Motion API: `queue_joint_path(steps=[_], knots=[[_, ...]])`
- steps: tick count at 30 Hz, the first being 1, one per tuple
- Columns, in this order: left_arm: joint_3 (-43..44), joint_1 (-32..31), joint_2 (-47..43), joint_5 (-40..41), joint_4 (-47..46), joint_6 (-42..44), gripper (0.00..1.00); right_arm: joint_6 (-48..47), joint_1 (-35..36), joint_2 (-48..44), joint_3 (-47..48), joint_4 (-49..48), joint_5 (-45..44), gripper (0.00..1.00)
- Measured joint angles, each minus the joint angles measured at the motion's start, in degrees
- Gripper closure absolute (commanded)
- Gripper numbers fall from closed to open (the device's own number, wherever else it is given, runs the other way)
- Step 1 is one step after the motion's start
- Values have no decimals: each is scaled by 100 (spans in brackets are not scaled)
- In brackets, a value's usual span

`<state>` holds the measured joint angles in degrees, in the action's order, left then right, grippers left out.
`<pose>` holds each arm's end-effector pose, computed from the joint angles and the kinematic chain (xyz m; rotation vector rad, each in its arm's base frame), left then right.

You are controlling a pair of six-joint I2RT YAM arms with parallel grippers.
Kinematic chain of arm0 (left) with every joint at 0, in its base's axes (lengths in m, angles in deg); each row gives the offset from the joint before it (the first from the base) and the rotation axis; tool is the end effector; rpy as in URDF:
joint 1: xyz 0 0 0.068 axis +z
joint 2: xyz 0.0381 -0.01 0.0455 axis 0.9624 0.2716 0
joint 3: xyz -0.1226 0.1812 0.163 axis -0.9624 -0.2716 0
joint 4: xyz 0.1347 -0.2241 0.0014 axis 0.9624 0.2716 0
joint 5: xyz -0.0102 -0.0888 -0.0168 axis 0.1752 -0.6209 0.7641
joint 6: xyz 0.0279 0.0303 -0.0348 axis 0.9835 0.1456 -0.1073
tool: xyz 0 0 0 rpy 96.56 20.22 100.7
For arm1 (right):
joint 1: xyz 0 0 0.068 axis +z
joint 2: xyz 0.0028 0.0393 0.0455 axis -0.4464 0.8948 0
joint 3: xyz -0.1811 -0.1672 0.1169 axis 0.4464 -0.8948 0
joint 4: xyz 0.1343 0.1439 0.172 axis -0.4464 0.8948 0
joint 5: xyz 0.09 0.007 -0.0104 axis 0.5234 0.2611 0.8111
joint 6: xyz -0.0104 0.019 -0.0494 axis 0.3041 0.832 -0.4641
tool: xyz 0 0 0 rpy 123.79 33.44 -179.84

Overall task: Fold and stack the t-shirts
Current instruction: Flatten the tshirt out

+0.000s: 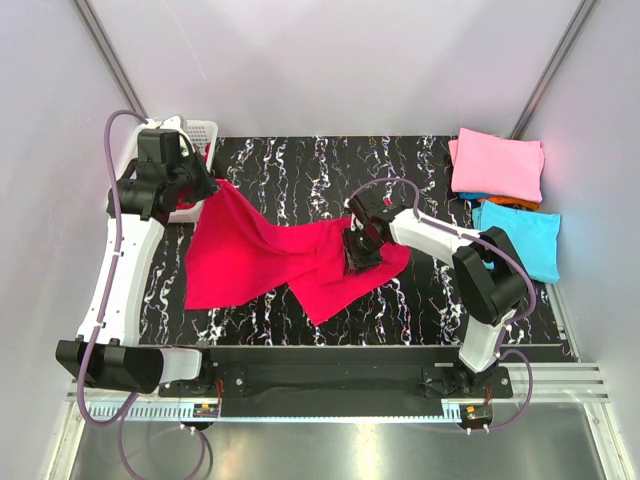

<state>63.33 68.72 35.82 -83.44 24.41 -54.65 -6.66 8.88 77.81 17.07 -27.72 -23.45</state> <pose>0.2561 -0.0267 0.4189 -0.3456 2.2127 -0.3479 0.2914 0.2177 0.1916 -0.4220 2.8473 0.5671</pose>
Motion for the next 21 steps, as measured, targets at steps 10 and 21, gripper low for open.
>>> queue_joint_path(steps=[10, 21], knots=[[-44, 0, 0, -2, 2, 92, 100, 474, -20, 0, -199, -42, -485, 59], [-52, 0, 0, 0, 0, 105, 100, 710, -31, 7, -319, -20, -555, 61]])
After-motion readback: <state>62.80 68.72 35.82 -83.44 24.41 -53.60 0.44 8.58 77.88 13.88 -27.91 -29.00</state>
